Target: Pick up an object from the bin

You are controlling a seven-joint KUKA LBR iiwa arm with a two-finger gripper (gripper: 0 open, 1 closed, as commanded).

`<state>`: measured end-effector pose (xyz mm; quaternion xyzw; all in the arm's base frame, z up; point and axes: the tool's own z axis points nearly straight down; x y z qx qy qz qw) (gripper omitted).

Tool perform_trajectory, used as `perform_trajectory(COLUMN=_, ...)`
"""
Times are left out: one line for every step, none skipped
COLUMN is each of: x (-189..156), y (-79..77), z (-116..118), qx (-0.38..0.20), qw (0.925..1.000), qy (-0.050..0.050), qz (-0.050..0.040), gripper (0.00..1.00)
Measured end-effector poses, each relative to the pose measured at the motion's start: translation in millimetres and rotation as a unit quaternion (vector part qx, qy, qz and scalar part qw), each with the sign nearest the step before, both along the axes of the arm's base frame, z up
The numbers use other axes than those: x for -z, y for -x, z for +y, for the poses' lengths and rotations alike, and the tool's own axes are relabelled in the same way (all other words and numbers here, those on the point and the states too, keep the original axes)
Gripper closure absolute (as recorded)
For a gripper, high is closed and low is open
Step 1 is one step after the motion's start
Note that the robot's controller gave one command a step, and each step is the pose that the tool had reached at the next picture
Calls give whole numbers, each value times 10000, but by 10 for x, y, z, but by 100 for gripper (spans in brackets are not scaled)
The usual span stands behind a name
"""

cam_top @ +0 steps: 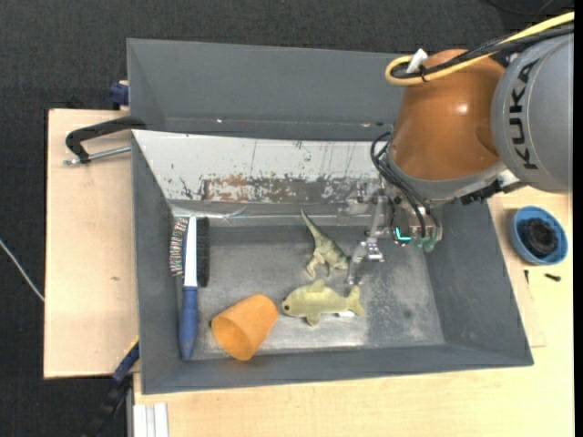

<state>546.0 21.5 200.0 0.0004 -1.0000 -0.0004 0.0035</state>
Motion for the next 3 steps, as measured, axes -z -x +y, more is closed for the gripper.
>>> perform_trajectory(x=1252, y=272, z=487, qx=-1220, qw=9925, qy=-12, qz=-11, gripper=0)
perform_trajectory(x=1220, y=251, z=478, qx=-1204, qw=9927, qy=-9, qz=-43, gripper=100)
perform_trajectory(x=-211, y=202, z=752, qx=-3040, qw=9526, qy=-8, qz=-101, gripper=100)
